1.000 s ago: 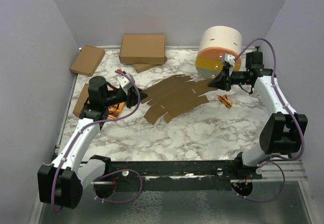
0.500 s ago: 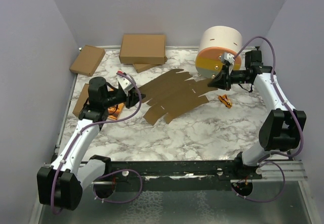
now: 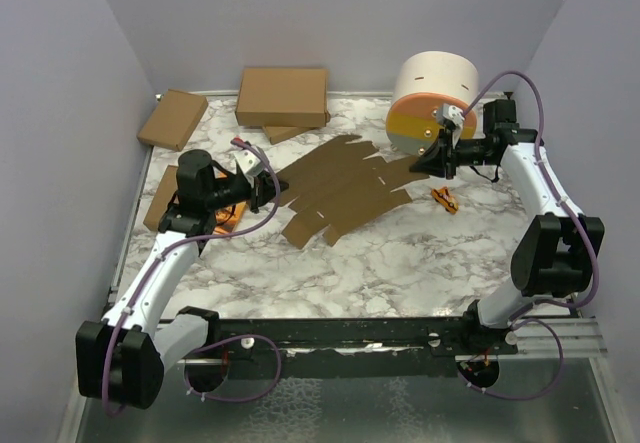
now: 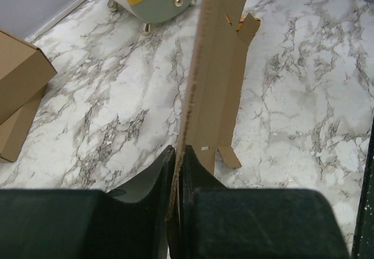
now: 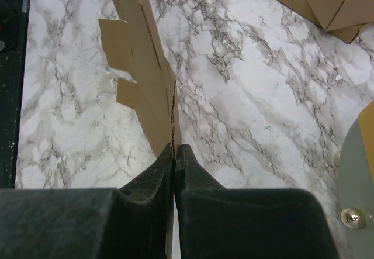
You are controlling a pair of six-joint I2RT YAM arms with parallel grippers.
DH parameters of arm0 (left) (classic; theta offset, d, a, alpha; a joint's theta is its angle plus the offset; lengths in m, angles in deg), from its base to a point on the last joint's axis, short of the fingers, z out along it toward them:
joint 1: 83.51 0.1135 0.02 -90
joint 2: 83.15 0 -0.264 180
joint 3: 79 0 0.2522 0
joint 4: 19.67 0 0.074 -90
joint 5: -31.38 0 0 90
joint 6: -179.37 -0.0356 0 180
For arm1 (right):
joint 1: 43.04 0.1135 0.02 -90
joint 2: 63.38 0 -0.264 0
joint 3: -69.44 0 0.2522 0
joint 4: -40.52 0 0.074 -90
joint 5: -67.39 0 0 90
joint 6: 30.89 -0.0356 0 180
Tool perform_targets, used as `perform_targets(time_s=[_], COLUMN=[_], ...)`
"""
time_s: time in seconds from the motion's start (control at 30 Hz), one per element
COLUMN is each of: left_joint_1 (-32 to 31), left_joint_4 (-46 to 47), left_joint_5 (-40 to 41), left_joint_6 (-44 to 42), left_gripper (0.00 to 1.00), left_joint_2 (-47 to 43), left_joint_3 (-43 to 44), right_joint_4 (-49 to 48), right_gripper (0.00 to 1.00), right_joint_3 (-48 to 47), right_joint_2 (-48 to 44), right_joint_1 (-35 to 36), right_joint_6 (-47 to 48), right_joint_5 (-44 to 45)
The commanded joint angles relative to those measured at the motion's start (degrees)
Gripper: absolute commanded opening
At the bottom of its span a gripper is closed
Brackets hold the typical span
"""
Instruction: Fold the paper box
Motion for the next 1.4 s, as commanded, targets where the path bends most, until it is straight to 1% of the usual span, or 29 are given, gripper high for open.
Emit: perform_targets(time_s=[0.0,0.03,0.17,0.2,0.23,0.3,0.37,0.43,0.47,0.5,0.57,0.63,0.7,0.8,0.87,0.93,1.07,1.13,1.2,1.3,1.37], left_joint_1=[0.09,0.08,0.29,0.33,0.49,0.65,0.7,0.7,0.7,0.7,0.72,0.7,0.74,0.7,0.7,0.74,0.7,0.75,0.78,0.85,0.95], left_joint_4=[2.94,2.96,2.75,2.67,2.78,2.82,2.4,1.51,0.86,0.12,-0.73,-0.86,-0.9,-0.8,-0.54,-0.23,0.07,0.31,0.48,-0.53,-1.01], left_joint_5=[-2.38,-2.42,-2.54,-2.38,-2.08,-1.04,0.02,1.44,2.18,3.01,4.21,4.38,3.46,1.48,-0.1,-1.64,-3.29,-3.94,-5.21,-6.98,-8.96], left_joint_6=[1.17,1.06,0.71,0.57,0.52,0.54,0.26,0.17,0.21,0.42,1.17,2.3,3.05,3.61,4.25,4.91,6.61,7.94,10.33,14.46,18.66], left_gripper=[0.04,0.0,0.0,0.0,0.0,0.0,0.0,0.0,0.0,0.0,0.0,0.0,0.0,0.0,0.0,0.0,0.0,0.0,0.0,0.0,0.0], left_joint_2=[0.51,0.61,-0.09,-0.33,-0.71,-1.42,-2.31,-3.04,-3.36,-3.75,-4.35,-4.84,-5.02,-5.14,-5.34,-5.65,-5.98,-5.84,-5.15,-2.61,-0.27], left_joint_3=[-0.22,-0.17,-0.16,-0.18,-0.21,-0.34,-0.42,-0.51,-0.51,-0.55,-0.83,-0.9,-0.72,-0.3,-0.1,0.14,0.81,1.25,1.96,4.25,6.14], right_joint_4=[1.84,1.83,1.76,1.65,1.67,2.35,3.42,4.33,4.5,4.48,2.8,-2.0,-8.97,-18.62,-24.69,-28.98,-30.55,-30.11,-29.38,-30.29,-30.24], right_gripper=[0.01,0.01,0.02,0.08,0.19,0.45,0.67,0.77,0.8,0.82,0.82,0.82,0.82,0.82,0.82,0.82,0.82,0.82,0.82,0.81,0.81], right_joint_3=[-1.73,-1.77,-1.81,-1.91,-2.06,-2.53,-3.16,-3.61,-3.65,-3.5,-2.43,0.35,4.89,12.15,16.63,19.06,19.8,20.03,20.35,22.04,22.23], right_joint_2=[0.66,0.69,0.8,0.93,0.99,1.12,1.0,0.59,0.32,0.15,-0.29,-1.0,-2.15,-4.61,-6.45,-7.78,-7.27,-6.9,-6.93,-8.1,-8.84], right_joint_1=[0.1,0.1,0.1,0.1,0.1,0.1,-0.52,-2.49,-3.97,-5.72,-9.1,-11.06,-11.4,-11.4,-11.45,-11.56,-12.57,-12.93,-13.07,-13.08,-13.08], right_joint_6=[0.7,0.72,0.41,-0.02,-0.19,-0.35,-0.31,-0.87,-1.38,-1.91,-3.74,-7.19,-11.31,-13.53,-15.05,-17.02,-18.91,-19.16,-19.85,-21.43,-21.52], right_joint_5=[-2.59,-2.59,-2.38,-2.17,-2.11,-2.02,-2.71,-4.75,-6.15,-7.62,-9.85,-9.72,-8.52,-6.57,-3.27,0.39,5.65,6.23,3.67,-5.18,-8.61])
